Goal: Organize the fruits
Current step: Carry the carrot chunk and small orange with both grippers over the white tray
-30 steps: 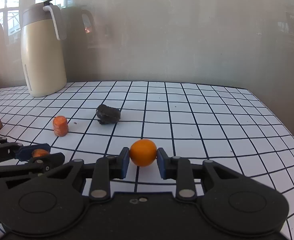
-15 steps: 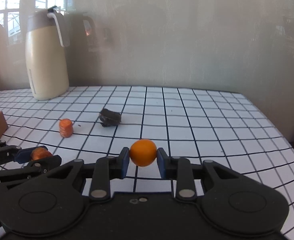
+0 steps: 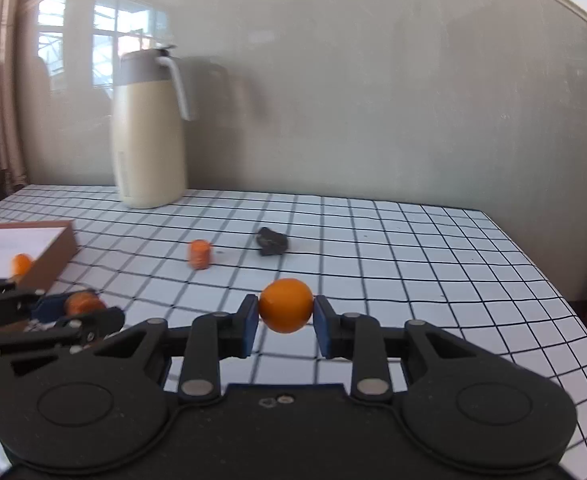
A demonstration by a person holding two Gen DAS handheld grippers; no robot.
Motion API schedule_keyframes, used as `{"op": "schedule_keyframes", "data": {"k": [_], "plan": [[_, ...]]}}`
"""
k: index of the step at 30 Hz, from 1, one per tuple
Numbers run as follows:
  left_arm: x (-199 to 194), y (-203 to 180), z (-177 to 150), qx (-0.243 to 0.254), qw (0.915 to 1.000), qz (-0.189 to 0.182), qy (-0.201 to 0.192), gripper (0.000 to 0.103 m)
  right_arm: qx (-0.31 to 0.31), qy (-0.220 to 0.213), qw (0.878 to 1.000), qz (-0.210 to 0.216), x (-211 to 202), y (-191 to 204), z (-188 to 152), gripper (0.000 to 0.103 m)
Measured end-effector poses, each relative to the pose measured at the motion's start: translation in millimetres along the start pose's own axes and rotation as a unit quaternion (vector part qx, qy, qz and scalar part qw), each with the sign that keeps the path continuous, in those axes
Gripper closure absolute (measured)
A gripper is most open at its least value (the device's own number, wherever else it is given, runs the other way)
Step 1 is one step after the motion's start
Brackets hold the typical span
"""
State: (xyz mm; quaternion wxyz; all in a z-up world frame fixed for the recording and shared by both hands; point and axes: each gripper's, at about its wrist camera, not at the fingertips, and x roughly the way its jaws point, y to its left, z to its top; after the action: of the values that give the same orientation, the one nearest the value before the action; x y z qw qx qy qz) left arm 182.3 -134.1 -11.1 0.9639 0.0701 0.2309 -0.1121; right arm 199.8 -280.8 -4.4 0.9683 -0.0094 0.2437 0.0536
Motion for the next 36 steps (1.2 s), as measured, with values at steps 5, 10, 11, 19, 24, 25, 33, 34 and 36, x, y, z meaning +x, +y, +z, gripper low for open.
{"op": "schedule_keyframes", "data": {"k": [5, 10, 11, 19, 24, 25, 33, 34, 36], "plan": [[-38.5, 10.9, -4.8, 0.0, 0.9995, 0.015, -0.027, 0.08, -0.022, -0.006, 1.0, 0.014, -25.5, 24.0, -9.2, 0.082], [-69.7, 32.6, -13.4, -0.009, 0.9986, 0.035, -0.039, 0.08, -0.041, -0.011, 0.999, 0.034, -43.3, 48.0, -10.9, 0.082], [-74.8, 37.5, -15.9, -0.011, 0.9983, 0.039, -0.04, 0.08, -0.043, -0.012, 0.998, 0.04, -45.7, 52.9, -10.4, 0.082], [-104.7, 74.0, -29.3, -0.026, 0.9958, 0.076, -0.045, 0.08, -0.062, -0.027, 0.995, 0.08, -49.8, 92.0, -0.6, 0.082], [-114.5, 97.9, -33.9, -0.035, 0.9935, 0.098, -0.047, 0.08, -0.074, -0.032, 0.991, 0.105, -48.0, 117.4, 2.2, 0.082], [-116.3, 103.0, -34.7, -0.037, 0.9929, 0.103, -0.048, 0.08, -0.076, -0.034, 0.99, 0.11, -47.1, 122.7, 3.4, 0.082], [-130.7, 144.3, -45.9, -0.057, 0.9872, 0.142, -0.045, 0.08, -0.093, -0.038, 0.984, 0.148, -42.9, 165.1, 7.2, 0.082], [-132.8, 149.8, -47.2, -0.059, 0.9863, 0.147, -0.046, 0.08, -0.095, -0.039, 0.983, 0.152, -43.1, 170.3, 7.6, 0.082], [-137.3, 160.6, -50.4, -0.066, 0.9844, 0.156, -0.048, 0.08, -0.099, -0.044, 0.981, 0.158, -43.5, 178.9, 8.5, 0.082]]}}
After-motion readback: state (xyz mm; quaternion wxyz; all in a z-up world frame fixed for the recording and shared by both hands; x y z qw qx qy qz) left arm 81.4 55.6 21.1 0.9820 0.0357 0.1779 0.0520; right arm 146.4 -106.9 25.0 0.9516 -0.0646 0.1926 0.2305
